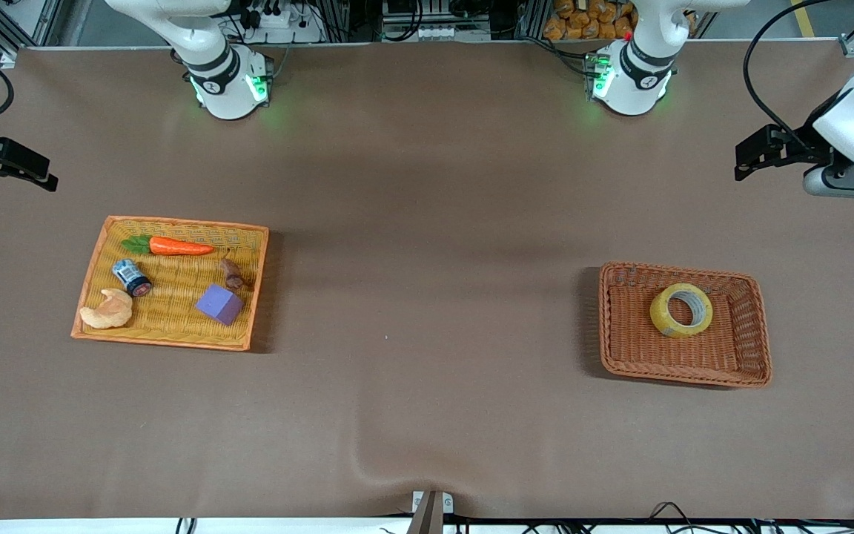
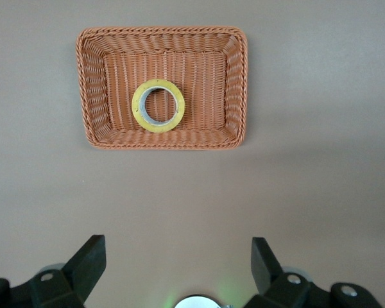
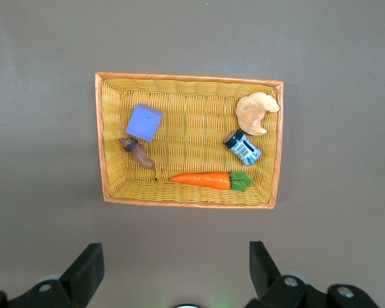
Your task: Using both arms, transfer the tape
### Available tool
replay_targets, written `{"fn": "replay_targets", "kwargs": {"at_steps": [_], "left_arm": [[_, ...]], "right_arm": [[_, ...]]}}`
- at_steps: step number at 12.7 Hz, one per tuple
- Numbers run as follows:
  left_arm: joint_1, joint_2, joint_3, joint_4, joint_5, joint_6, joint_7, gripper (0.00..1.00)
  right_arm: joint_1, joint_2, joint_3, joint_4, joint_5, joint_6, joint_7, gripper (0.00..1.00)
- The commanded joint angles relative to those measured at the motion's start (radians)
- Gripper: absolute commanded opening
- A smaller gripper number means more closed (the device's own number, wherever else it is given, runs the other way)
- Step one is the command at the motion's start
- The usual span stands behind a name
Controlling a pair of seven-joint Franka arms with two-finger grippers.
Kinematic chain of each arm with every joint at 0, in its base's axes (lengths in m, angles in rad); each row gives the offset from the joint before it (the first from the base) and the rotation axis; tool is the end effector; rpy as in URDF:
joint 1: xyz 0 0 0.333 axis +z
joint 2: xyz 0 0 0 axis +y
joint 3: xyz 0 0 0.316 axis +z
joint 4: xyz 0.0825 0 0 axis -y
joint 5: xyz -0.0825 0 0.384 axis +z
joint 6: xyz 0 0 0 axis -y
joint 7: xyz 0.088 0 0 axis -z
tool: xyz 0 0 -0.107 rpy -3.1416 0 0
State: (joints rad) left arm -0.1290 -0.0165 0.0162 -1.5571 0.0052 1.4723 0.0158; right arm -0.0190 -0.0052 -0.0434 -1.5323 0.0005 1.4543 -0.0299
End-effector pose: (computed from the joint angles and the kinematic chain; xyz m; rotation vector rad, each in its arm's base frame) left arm 0.5358 -0.0600 0.6316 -3.1251 0.2007 0.1065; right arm 0.5398 -0.0337 0.6355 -3.1350 0.0509 0.1140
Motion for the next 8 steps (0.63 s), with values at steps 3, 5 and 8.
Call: {"fn": "replay_targets", "kwargs": {"at_steps": [3,5,8], "left_arm": [[0.006,-0.005,-0.007,0.006,0.018,0.006,0.030,1.00],[0.003,-0.003,-0.007,0.006,0.018,0.006,0.021,1.00],[0.002,-0.003,-0.007,0.000,0.018,0.011,0.004,1.00]], "right_arm": [[-0.013,0.010,0.013,0.020,-0.007,-0.008,0.010,1.00],[-0.013,0.010,0.013,0.020,-0.005,-0.008,0.010,1.00],[-0.012,0.010,0.013,0.020,-0.007,-0.008,0.010,1.00]]}}
